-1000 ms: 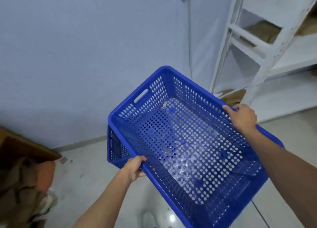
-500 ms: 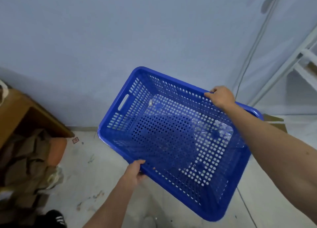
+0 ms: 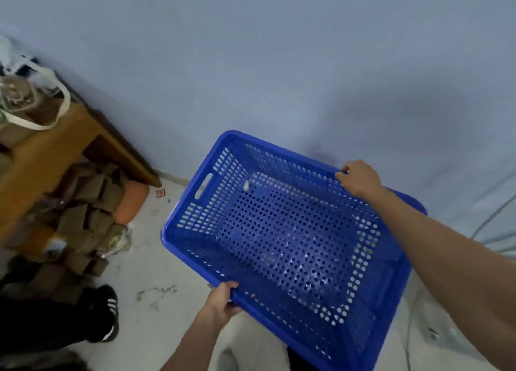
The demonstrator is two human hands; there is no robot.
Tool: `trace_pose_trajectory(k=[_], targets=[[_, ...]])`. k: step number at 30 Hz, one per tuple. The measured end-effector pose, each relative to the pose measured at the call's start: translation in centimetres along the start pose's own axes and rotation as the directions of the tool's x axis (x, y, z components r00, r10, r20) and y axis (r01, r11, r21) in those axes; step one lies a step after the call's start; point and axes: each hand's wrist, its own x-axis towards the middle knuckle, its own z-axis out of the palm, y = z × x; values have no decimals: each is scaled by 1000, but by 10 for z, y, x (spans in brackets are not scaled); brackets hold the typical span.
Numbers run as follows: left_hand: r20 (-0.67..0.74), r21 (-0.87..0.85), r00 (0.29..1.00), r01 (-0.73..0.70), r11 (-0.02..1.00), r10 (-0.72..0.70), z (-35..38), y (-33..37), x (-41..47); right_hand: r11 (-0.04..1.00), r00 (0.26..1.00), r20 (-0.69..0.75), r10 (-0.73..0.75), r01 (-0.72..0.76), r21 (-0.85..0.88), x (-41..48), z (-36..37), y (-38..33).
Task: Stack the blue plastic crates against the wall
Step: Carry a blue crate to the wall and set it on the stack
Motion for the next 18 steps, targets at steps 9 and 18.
trace_pose_trajectory(k=[9, 18], targets=[[-34, -48, 999, 28, 998, -29, 49, -23, 48, 983, 994, 77, -72, 84, -161, 86, 56, 33], [-136, -89, 990, 12, 996, -24, 73, -34, 71, 941, 985, 82, -149, 167, -296, 124, 92, 45]])
